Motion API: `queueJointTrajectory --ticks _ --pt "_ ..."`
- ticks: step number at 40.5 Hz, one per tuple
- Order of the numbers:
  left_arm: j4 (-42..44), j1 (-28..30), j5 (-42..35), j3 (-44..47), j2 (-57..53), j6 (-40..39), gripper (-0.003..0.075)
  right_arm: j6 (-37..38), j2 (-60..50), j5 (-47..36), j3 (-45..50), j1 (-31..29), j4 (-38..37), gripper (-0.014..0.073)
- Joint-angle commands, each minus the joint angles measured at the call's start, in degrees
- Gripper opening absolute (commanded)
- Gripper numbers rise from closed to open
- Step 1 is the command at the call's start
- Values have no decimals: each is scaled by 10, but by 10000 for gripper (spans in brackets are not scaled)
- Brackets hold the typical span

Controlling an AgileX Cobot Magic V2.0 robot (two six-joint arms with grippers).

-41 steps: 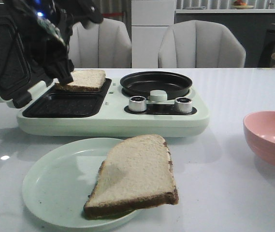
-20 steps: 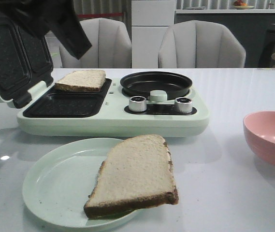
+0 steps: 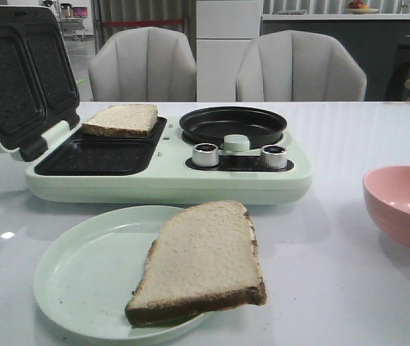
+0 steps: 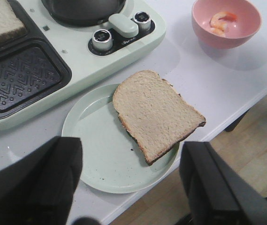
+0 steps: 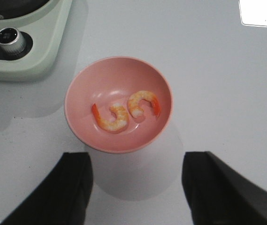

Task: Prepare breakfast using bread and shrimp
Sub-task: 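Open the left gripper and withdraw it upward, then reach the right gripper down and grasp the remaining bread slice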

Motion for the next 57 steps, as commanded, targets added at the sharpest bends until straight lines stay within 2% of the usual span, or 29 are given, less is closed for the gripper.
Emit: queueJointTrajectory --ticks 1,8,17,19,24,33,39,44,48,52,57 --pt "7 -5 -46 -2 -43 -6 499 -2 1 -45 -19 -1 -2 526" --pt "11 -5 -45 9 -85 -6 499 -2 1 -47 -19 -1 -1 526" --pt "24 -5 -46 9 -89 -6 499 -2 5 -43 -19 -1 11 526" --pt "24 -5 -46 9 -89 -6 499 -2 12 -42 -19 -1 32 526" --pt "24 -5 -46 9 -89 -6 499 -16 33 -29 -19 0 152 505" --pt "24 -5 -46 9 -89 -6 499 -181 107 21 -19 59 353 426" --pt "24 -5 -46 9 -89 -6 499 -239 165 11 -19 120 445 424" --pt "24 -5 -46 9 -89 -6 499 -251 225 -22 -21 169 473 429" --pt "24 -5 -46 9 -89 -6 499 -258 270 -55 -22 195 483 492" --pt "24 -5 -46 9 -89 -6 499 -262 315 -64 -29 205 494 574" --pt "24 -5 -46 9 -89 -6 499 -263 368 -49 -57 205 503 579"
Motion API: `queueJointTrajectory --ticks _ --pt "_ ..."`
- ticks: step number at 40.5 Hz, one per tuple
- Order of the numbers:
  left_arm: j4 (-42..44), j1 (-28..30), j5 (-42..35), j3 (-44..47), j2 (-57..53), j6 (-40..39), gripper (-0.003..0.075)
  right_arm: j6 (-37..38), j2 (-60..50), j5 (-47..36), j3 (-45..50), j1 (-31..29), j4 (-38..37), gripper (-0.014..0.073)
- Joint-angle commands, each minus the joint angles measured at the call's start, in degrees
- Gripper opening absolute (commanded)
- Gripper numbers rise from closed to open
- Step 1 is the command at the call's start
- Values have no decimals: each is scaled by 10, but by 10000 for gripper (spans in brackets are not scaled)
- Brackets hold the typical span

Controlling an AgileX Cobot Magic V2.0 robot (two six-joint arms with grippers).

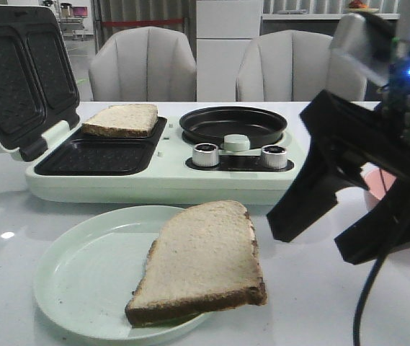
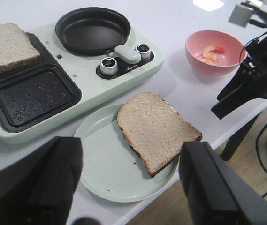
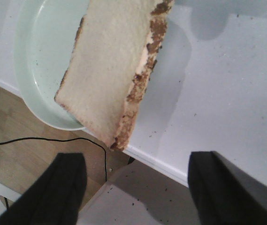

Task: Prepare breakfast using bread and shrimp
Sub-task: 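Reach the right gripper down and grasp the remaining bread slice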

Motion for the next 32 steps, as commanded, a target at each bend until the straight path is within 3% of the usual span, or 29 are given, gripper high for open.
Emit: queueJointTrajectory --ticks 1,18,32 --pt "9 -4 -43 -16 -1 -5 499 -9 25 2 -39 1 26 579" --pt "9 -4 -43 -16 -1 -5 499 -19 173 65 -159 1 28 563" --pt "9 -4 -43 -16 -1 -5 499 -35 220 108 -208 1 42 370"
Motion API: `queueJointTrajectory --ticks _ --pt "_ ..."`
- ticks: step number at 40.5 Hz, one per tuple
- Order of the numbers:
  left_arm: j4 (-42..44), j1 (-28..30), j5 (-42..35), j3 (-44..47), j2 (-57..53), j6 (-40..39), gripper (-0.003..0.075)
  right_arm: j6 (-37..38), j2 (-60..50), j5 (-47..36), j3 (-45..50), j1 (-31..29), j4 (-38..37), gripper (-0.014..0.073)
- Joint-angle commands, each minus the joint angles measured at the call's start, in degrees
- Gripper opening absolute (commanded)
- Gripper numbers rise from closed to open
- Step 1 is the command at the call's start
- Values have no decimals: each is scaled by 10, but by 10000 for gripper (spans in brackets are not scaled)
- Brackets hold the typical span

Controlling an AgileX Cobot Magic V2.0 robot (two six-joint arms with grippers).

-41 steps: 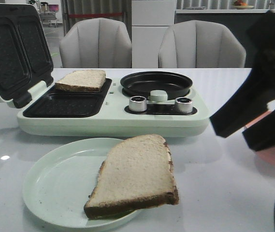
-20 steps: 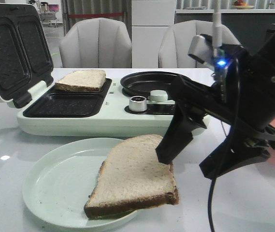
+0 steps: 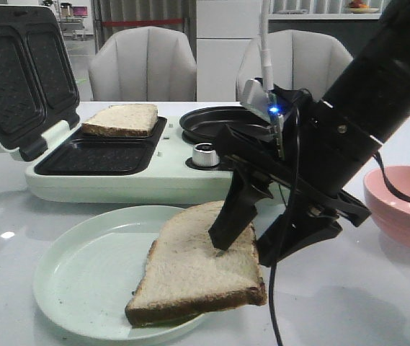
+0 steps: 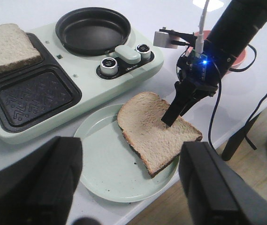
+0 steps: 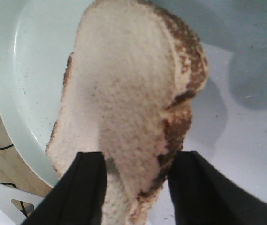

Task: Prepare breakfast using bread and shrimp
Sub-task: 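Reach the right gripper down and grasp the remaining bread slice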

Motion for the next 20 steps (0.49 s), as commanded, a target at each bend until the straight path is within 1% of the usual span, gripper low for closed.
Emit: queueJointTrajectory --ticks 1,5,14,17,20 --pt "9 -4 -43 -16 -1 -5 499 -10 -21 18 -20 0 23 361" --pt "9 -4 -43 -16 -1 -5 499 -11 -21 15 -20 0 23 303" --pt "9 -4 -43 -16 -1 -5 499 -15 -23 11 -20 0 23 104" --pt "9 -4 -43 -16 -1 -5 499 -18 -32 11 -20 0 23 69" --pt "9 -4 -43 -16 -1 -5 499 -18 -50 15 -20 0 23 62"
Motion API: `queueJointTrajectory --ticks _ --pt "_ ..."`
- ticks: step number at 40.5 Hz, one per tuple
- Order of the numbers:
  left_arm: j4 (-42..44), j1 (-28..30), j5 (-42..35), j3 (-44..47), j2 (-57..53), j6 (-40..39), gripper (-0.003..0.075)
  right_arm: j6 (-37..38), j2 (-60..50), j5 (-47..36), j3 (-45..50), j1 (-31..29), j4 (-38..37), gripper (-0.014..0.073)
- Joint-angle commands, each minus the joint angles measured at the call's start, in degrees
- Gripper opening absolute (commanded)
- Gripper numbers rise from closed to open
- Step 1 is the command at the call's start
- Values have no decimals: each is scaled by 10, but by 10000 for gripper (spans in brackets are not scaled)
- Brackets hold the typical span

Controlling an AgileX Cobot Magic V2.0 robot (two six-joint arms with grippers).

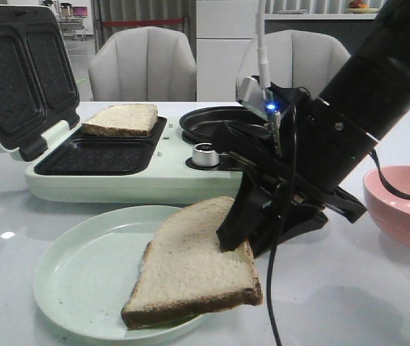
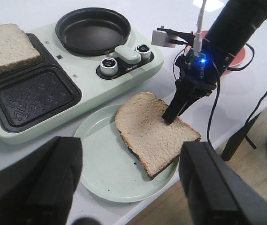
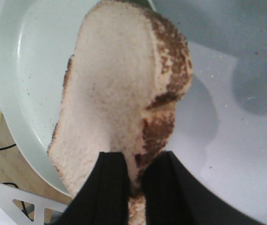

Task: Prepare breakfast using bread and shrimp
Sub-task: 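Reach the right gripper down and grasp the remaining bread slice, then carry the bread with the right gripper and stack it on the first slice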

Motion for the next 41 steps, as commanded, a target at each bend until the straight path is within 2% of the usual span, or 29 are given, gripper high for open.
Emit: queueJointTrajectory --ticks 1,11,18,25,41 --pt "9 -4 -43 -16 -1 -5 499 -11 -55 14 -16 0 20 62" --pt "9 -4 -43 -16 -1 -5 499 -11 -175 20 -16 0 26 62" --pt "9 -4 -43 -16 -1 -5 499 -25 -215 -43 -24 0 82 62" --pt "9 -4 -43 -16 -1 -5 499 -54 -165 -36 -97 0 109 62" --pt "9 -4 -43 -16 -1 -5 499 -54 77 -10 -357 25 181 66"
